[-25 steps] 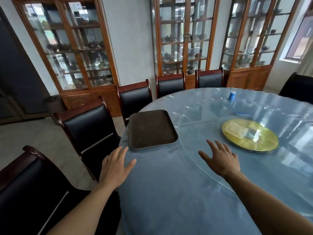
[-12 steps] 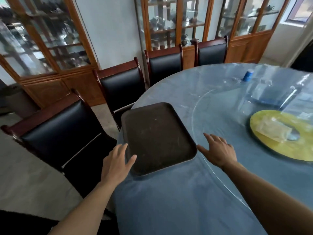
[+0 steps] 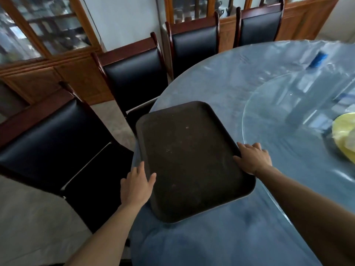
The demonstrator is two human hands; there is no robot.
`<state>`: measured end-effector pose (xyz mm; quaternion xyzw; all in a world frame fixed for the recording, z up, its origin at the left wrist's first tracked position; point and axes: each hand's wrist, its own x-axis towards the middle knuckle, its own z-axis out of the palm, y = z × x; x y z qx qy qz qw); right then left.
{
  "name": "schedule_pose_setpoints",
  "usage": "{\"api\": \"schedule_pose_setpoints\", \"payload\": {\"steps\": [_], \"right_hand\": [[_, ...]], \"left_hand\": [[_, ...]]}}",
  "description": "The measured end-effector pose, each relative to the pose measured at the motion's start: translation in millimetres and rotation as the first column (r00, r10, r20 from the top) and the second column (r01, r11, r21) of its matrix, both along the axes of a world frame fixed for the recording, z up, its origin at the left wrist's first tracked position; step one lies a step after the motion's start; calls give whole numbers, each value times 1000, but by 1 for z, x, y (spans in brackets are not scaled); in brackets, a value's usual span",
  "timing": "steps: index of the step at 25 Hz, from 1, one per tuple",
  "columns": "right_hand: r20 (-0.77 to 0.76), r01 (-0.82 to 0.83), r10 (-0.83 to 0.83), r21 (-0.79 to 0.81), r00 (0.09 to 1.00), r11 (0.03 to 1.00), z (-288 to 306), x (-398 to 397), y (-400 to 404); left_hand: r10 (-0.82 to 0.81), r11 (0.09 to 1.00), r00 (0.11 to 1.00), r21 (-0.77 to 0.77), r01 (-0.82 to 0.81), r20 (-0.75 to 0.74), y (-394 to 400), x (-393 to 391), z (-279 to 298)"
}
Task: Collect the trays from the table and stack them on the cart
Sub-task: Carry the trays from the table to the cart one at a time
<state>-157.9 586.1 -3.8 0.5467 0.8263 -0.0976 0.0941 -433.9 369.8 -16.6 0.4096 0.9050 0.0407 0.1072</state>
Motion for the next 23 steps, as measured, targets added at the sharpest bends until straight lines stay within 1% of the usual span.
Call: {"api": "schedule_pose_setpoints", "payload": {"steps": [4, 6, 10, 12, 15, 19, 23], "right_hand": [[100, 35, -37, 29, 994, 999, -16, -15, 14], [94, 58, -63, 52, 994, 997, -20, -19, 18], [32, 147, -148, 36, 988, 989, -25, -22, 19], [17, 188, -188, 4, 982, 982, -23, -23, 19], [-7, 235, -235, -26, 972, 972, -18, -23, 19], [-126, 255, -255, -24, 959, 967, -8, -27, 18], [-194, 233, -232, -21, 953, 972, 11, -25, 4]], "left_hand": [[153, 988, 984, -2, -154, 91, 15, -7, -14], [191, 982, 976, -9, -191, 109, 20, -8, -19], [202, 979, 976, -40, -200, 82, 25, -7, -23], [217, 976, 970, -48, -213, 112, 26, -9, -21], [255, 967, 946, -36, -253, 198, 26, -11, -18], [324, 939, 910, 31, -343, 257, 30, -16, -8], [350, 919, 909, 103, -379, 226, 24, -23, 11]]}}
